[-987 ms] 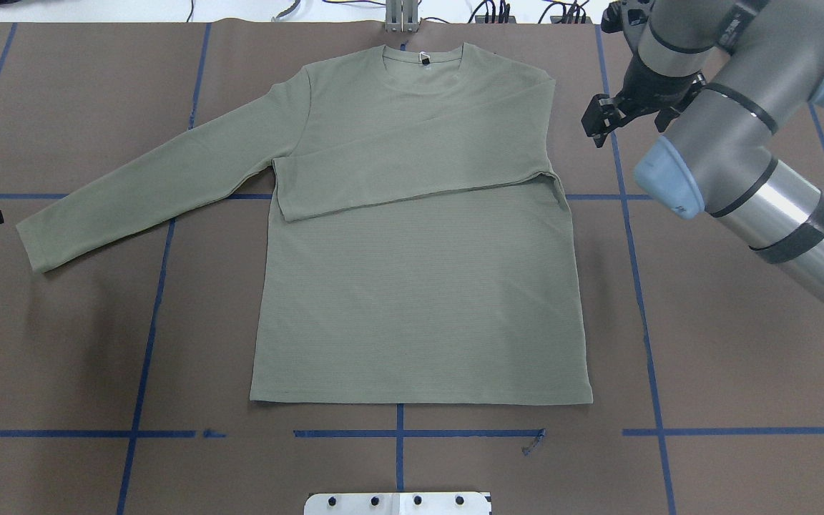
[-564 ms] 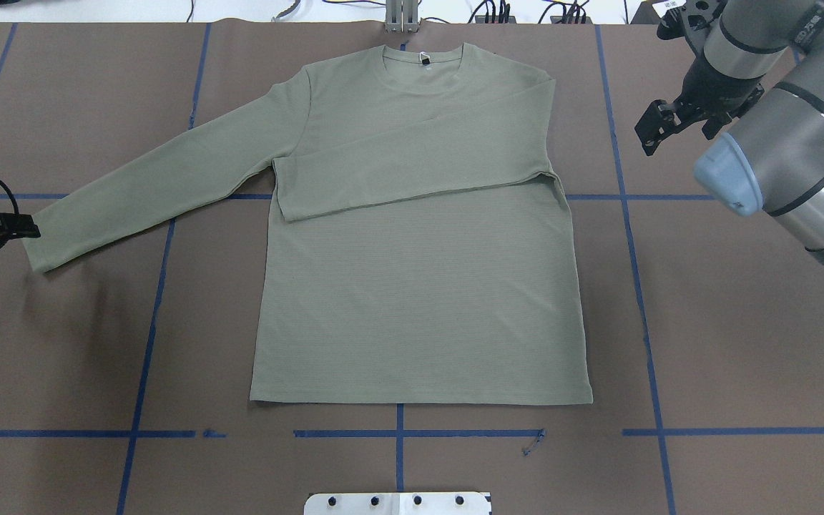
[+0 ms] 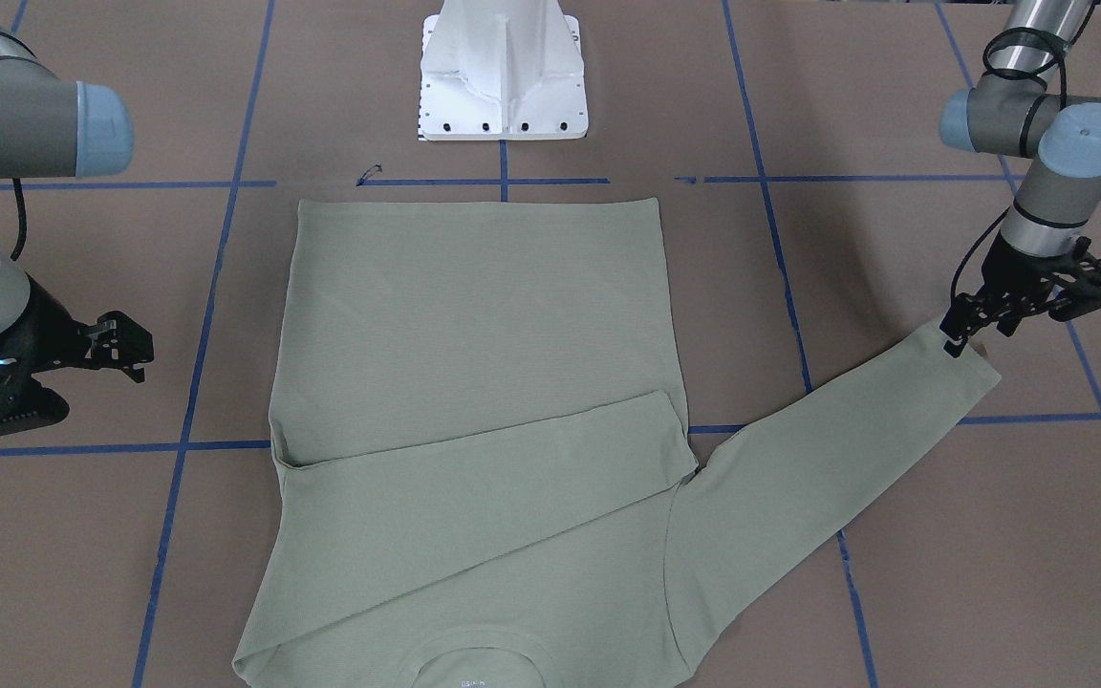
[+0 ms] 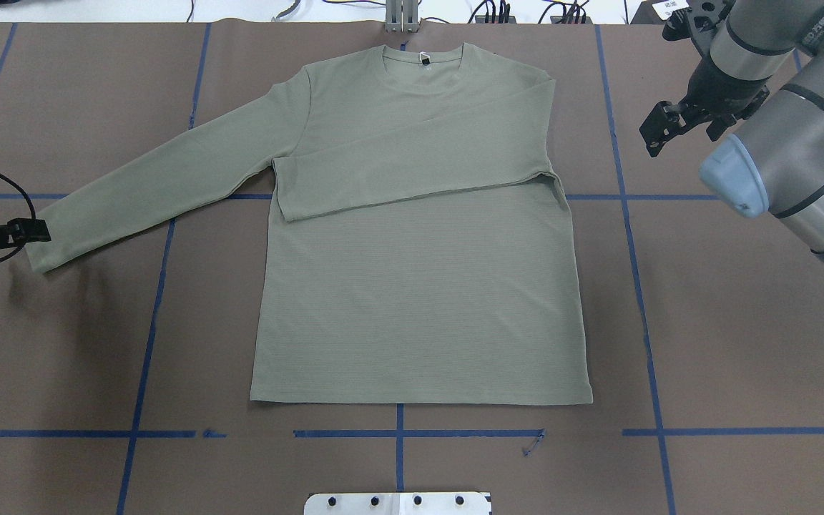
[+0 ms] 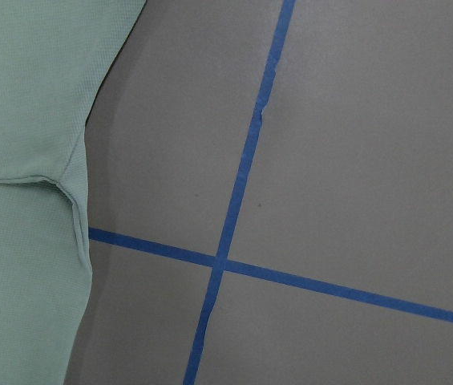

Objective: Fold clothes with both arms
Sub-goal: 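Lower the left gripper to the other sleeve cuff and grasp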

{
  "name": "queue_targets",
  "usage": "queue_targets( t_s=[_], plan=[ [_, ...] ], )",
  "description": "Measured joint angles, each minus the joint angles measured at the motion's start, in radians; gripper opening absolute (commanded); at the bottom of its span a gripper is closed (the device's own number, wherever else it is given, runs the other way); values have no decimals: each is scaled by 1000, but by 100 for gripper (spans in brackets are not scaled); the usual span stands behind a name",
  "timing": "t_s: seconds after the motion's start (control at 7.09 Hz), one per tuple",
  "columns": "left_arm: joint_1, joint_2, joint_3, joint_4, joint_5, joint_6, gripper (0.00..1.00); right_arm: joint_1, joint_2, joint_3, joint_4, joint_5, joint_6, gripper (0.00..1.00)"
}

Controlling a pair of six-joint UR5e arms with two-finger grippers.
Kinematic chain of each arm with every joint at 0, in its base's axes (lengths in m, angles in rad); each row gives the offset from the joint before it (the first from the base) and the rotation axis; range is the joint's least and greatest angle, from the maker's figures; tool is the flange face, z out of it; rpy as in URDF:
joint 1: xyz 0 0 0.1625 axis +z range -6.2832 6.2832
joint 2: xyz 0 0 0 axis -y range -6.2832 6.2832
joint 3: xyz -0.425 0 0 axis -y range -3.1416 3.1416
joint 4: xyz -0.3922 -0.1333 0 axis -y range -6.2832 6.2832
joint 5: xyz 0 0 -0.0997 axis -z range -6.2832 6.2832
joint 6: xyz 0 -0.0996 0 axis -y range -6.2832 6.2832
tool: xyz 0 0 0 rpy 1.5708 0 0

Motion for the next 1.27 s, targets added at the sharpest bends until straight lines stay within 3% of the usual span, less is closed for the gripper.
queue_targets(
  t_s=[0.56,0.7,0.99,1.27],
  plan=[
    [11,-2,12,0,3,4,100,1,0,4,0,1,2,100],
    [18,-3,14,0,5,3,91,1,0,4,-1,1,3,100],
    [23,-9,16,0,9,2,63,1,0,6,-1,1,3,100],
    [23,-11,9,1,7,0,27,1,0,15,-1,8,4,100]
  ],
)
